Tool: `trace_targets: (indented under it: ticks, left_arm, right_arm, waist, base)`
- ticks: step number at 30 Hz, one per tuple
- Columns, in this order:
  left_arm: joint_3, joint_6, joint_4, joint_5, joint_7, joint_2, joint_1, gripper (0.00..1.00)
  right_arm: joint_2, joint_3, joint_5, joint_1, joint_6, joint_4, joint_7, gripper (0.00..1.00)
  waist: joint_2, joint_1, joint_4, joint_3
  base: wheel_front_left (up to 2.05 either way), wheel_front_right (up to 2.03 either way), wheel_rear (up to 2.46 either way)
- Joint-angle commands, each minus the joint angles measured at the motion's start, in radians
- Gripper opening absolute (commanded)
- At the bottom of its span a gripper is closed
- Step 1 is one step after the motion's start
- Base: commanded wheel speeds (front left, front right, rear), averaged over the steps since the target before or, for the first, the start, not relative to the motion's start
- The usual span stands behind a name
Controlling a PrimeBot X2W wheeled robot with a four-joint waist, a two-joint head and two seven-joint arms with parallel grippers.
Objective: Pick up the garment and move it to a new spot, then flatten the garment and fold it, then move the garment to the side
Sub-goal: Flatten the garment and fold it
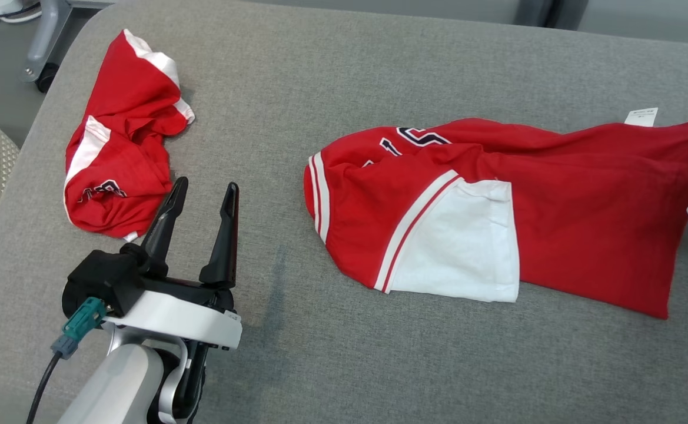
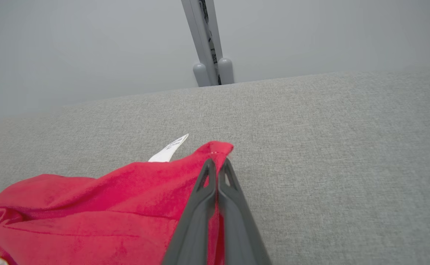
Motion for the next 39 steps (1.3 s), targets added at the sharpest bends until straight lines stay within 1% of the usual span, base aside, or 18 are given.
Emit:
trace_targets:
  ticks: [1,4,5,6,10,14,17,21,22,29,33,34,39]
  left_arm:
    - [-0.001,-0.002,0.007,0.005,-0.004,0.001,-0.018,1.0]
    - [-0.006,-0.007,0.012,0.006,-0.006,-0.006,-0.027,1.0]
    - [-0.007,-0.008,0.015,0.006,-0.005,-0.008,-0.027,1.0]
    - [-0.008,-0.009,0.019,0.006,-0.006,-0.01,-0.028,1.0]
    - [-0.006,-0.009,0.031,0.0,-0.01,-0.013,-0.025,1.0]
    - [-0.009,-0.008,0.043,-0.005,-0.011,-0.013,-0.012,1.0]
    - [-0.013,-0.008,0.047,-0.008,-0.006,-0.011,-0.003,1.0]
    - [-0.016,-0.002,0.048,-0.011,0.001,-0.008,0.008,1.0]
    - [-0.016,-0.002,0.048,-0.011,0.001,-0.008,0.008,1.0]
    - [-0.015,0.012,0.042,-0.015,0.013,0.005,0.029,1.0]
    - [-0.006,0.028,0.038,-0.021,0.012,0.012,0.053,1.0]
    - [-0.004,0.034,0.035,-0.011,0.009,0.022,0.056,1.0]
    - [-0.003,0.044,0.043,-0.009,0.006,0.022,0.074,1.0]
  right_arm:
    - [-0.019,-0.008,-0.002,-0.019,0.002,0.021,-0.014,0.0]
    - [-0.042,-0.013,-0.005,-0.053,0.002,0.076,-0.04,0.0]
    - [-0.046,-0.012,-0.005,-0.059,0.002,0.094,-0.048,0.36]
    - [-0.048,-0.013,-0.005,-0.066,0.002,0.112,-0.059,1.0]
    - [-0.035,-0.003,0.007,-0.069,0.002,0.161,-0.108,1.0]
    - [-0.026,0.018,0.019,-0.035,0.002,0.174,-0.17,1.0]
    - [-0.012,0.044,0.043,-0.002,0.002,0.152,-0.205,1.0]
    - [0.008,0.081,0.072,0.068,0.002,0.075,-0.25,1.0]
    - [0.008,0.081,0.072,0.068,0.002,0.075,-0.25,1.0]
    - [0.05,0.128,0.105,0.223,0.002,-0.132,-0.309,1.0]
    - [0.07,0.15,0.092,0.326,0.002,-0.255,-0.351,1.0]
    - [0.071,0.161,0.082,0.378,0.002,-0.31,-0.365,1.0]
    - [0.098,0.154,0.053,0.489,0.002,-0.424,-0.443,1.0]
  waist:
    - [0.0,0.0,0.018,0.014]
    - [0.0,0.0,0.032,0.022]
    - [0.0,0.0,0.035,0.022]
    - [0.0,0.0,0.036,0.02]
    - [0.0,0.0,0.024,0.002]
    - [0.0,0.0,-0.003,-0.033]
    - [0.0,0.0,-0.03,-0.061]
    - [0.0,0.0,-0.072,-0.097]
    - [0.0,0.0,-0.072,-0.097]
    - [0.0,0.0,-0.154,-0.143]
    - [0.0,0.0,-0.192,-0.172]
    - [0.0,0.0,-0.206,-0.182]
    - [0.0,0.0,-0.23,-0.206]
  base:
    - [0.0,0.0,0.0]
    - [0.0,0.0,0.0]
    - [0.0,0.0,0.0]
    - [0.0,0.0,0.0]
    - [0.0,0.0,0.0]
    - [0.0,0.0,0.0]
    - [0.0,0.0,0.0]
    - [0.0,0.0,0.0]
    - [0.0,0.0,0.0]
    - [0.0,0.0,0.0]
    - [0.0,0.0,0.0]
    - [0.0,0.0,0.0]
    - [0.0,0.0,0.0]
